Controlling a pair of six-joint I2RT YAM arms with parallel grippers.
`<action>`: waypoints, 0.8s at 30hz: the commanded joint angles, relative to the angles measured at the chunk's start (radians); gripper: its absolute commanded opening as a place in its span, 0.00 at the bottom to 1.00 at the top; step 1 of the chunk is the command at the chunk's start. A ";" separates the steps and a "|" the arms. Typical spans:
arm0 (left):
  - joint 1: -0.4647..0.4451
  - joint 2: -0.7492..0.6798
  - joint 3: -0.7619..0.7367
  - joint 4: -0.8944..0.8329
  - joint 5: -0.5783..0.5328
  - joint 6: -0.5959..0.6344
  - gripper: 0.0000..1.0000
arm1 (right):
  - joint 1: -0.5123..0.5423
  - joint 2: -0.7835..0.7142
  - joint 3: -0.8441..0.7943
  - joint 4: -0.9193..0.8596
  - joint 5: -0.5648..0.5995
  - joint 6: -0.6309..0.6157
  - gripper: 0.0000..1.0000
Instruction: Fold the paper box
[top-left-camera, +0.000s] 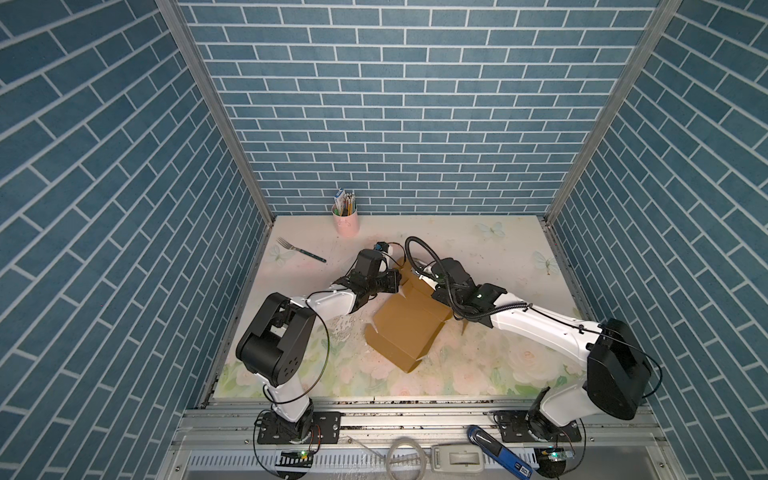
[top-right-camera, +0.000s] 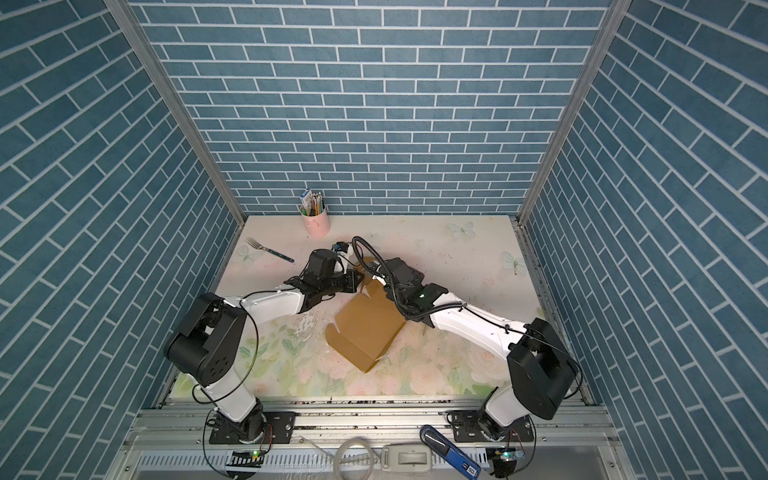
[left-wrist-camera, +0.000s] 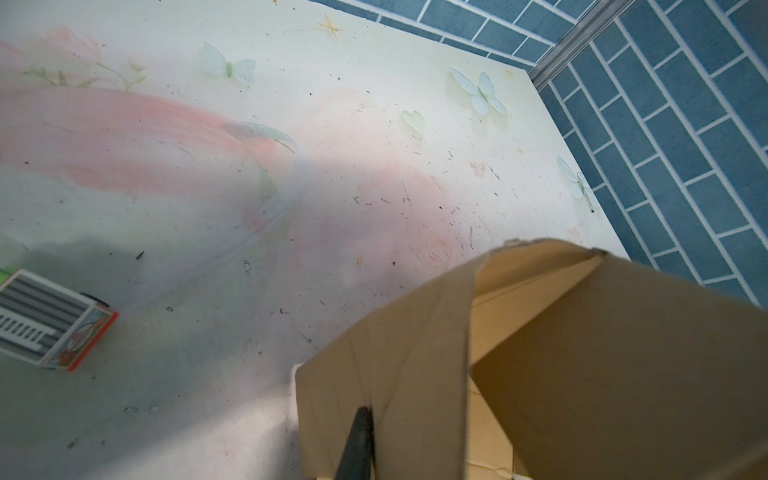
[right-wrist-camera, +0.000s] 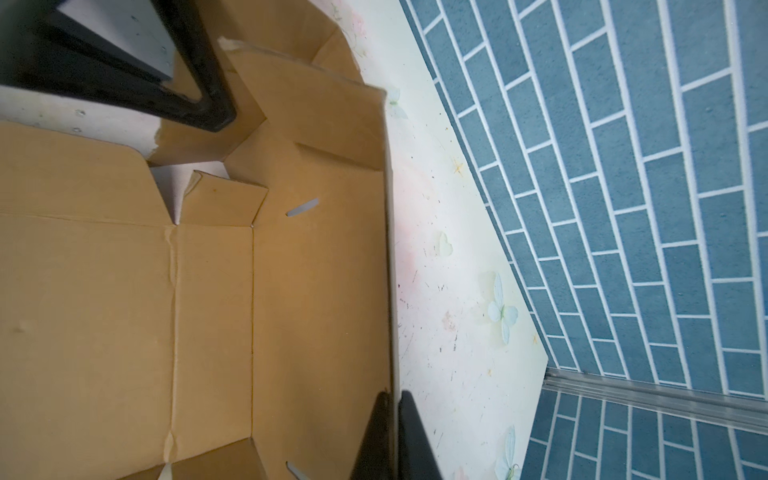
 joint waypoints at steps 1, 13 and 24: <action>-0.025 -0.051 0.031 0.010 0.035 -0.031 0.08 | -0.002 0.038 0.006 -0.029 -0.012 0.019 0.08; -0.056 -0.064 0.015 0.018 0.038 -0.067 0.08 | -0.008 0.048 0.004 -0.007 0.001 0.018 0.08; -0.060 -0.040 0.085 -0.036 0.034 -0.097 0.08 | -0.009 0.042 -0.013 0.013 0.003 0.019 0.08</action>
